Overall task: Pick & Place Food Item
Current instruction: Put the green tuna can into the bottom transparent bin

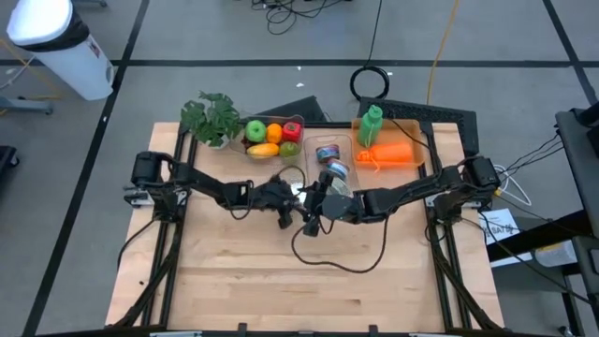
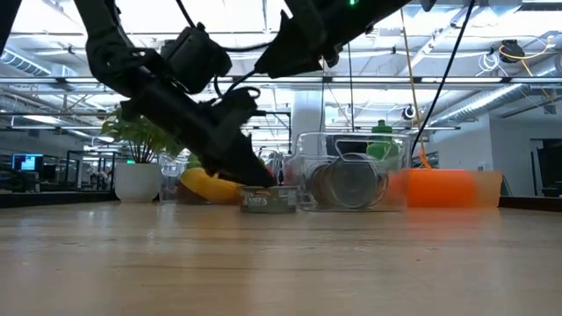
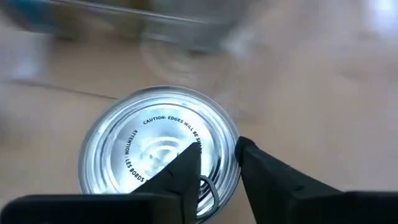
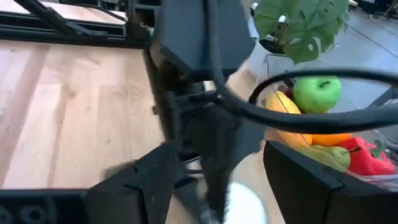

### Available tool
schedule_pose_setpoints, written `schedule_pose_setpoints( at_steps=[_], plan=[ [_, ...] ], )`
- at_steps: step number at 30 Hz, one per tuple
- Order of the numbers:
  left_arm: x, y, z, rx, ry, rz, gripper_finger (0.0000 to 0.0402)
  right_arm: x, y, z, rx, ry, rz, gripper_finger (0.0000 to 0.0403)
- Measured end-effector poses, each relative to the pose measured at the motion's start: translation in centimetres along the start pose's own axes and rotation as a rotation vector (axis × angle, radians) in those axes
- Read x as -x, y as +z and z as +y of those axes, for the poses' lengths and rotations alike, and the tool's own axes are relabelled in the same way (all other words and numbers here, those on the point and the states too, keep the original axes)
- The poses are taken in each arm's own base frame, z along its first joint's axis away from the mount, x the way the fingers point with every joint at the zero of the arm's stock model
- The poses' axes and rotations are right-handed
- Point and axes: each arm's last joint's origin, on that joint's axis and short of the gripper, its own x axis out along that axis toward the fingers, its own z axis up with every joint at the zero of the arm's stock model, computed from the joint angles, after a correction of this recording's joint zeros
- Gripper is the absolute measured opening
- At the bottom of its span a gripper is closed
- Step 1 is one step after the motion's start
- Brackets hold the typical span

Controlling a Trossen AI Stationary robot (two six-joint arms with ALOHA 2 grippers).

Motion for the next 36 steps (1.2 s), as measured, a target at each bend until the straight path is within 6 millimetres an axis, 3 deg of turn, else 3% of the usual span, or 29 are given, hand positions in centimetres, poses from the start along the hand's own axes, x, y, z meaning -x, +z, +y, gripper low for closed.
schedule_pose_setpoints(
  at_steps=[8,18,21,25,29,32,36],
  plan=[
    [1.6,-0.9,-4.6,0.002,-0.470,0.129,0.0067,0.8,0.0,1.3,0.000,0.037,-0.009,0.0224],
    [3.0,-2.3,-8.3,-0.049,-0.376,0.105,0.0013,4.3,-1.8,6.9,0.024,0.289,0.098,0.0222],
    [3.2,-2.6,-9.0,-0.033,-0.341,0.090,0.0032,5.4,-3.3,8.5,-0.056,0.317,0.164,0.0219],
    [3.6,-2.1,-10.6,-0.069,-0.312,0.040,0.0090,6.6,-6.0,9.9,-0.208,0.358,0.186,0.0214],
    [4.3,-0.7,-12.9,-0.217,-0.316,-0.020,0.0131,7.3,-8.7,10.2,-0.246,0.413,0.117,0.0212],
    [5.7,0.4,-14.9,-0.334,-0.283,-0.015,0.0135,7.6,-10.5,9.8,-0.304,0.472,0.030,0.0211],
    [8.3,1.7,-15.9,-0.388,-0.194,0.041,0.0119,7.8,-12.1,8.5,-0.405,0.517,-0.062,0.0208]
  ],
)
